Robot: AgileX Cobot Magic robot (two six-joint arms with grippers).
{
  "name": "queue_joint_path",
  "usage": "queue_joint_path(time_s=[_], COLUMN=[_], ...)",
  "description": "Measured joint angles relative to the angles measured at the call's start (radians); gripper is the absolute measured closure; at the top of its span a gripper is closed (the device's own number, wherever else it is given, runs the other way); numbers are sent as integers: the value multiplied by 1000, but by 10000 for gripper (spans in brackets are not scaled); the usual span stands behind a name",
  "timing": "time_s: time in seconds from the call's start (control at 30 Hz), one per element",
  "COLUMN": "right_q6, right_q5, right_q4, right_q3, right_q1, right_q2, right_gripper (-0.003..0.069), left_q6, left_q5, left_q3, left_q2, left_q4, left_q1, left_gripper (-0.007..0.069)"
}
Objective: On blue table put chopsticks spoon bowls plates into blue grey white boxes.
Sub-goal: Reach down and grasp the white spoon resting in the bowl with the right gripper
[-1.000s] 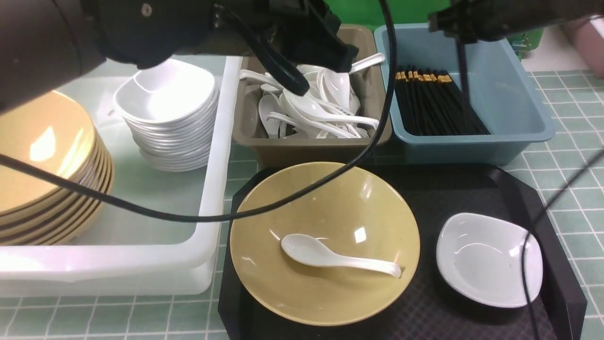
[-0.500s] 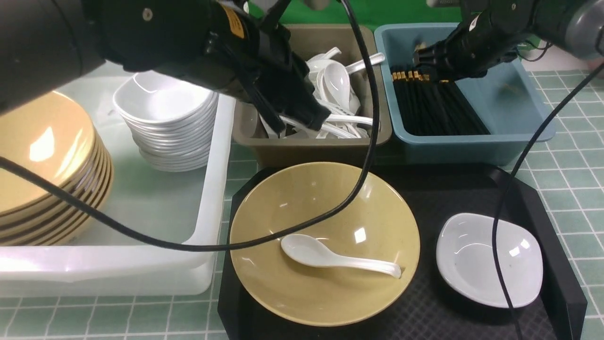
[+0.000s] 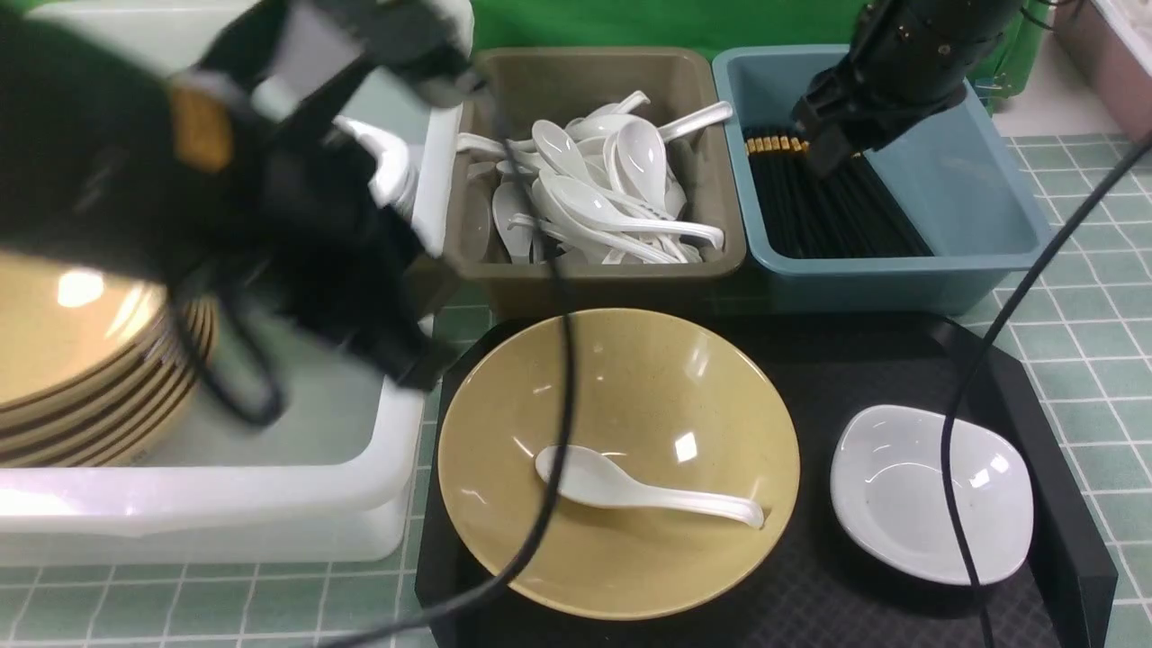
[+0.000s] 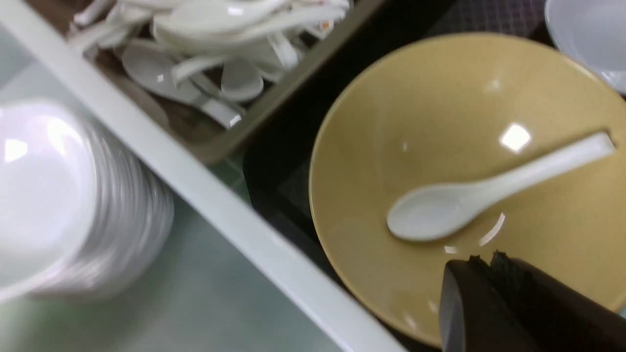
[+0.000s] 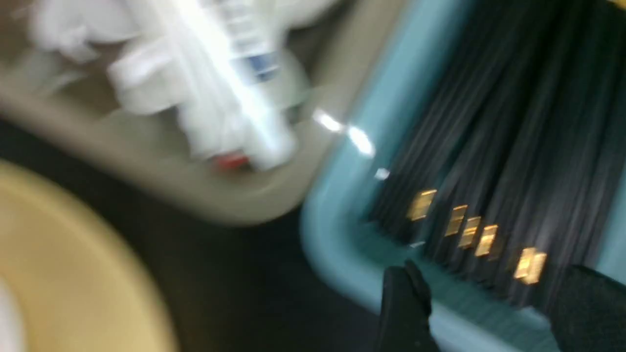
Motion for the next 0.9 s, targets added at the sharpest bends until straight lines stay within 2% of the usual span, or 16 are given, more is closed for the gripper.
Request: queue_joint_path(time_s=[0.23,0.5,0.67,0.9], right_q6=[-121,-278,-323,-334], right_q5=[8,7,1,-31], right_q4=[7,7,8,6], right_q3=[224,408,444,445], right_q1=[187,363,423,441], right_q2=[-177,-178,-117,-15], right_gripper=[223,223,223,223], left_q6=[-43,-45,-43,-33], left_q5=[-65,-230,-264,-299], left_q3=[247,391,408,408], left_q2=[-210,-273,-273,-273], left_q4=[-5,-64,-71,-71], left_q1=[0,0,0,0], left_gripper=[622,622,622,622])
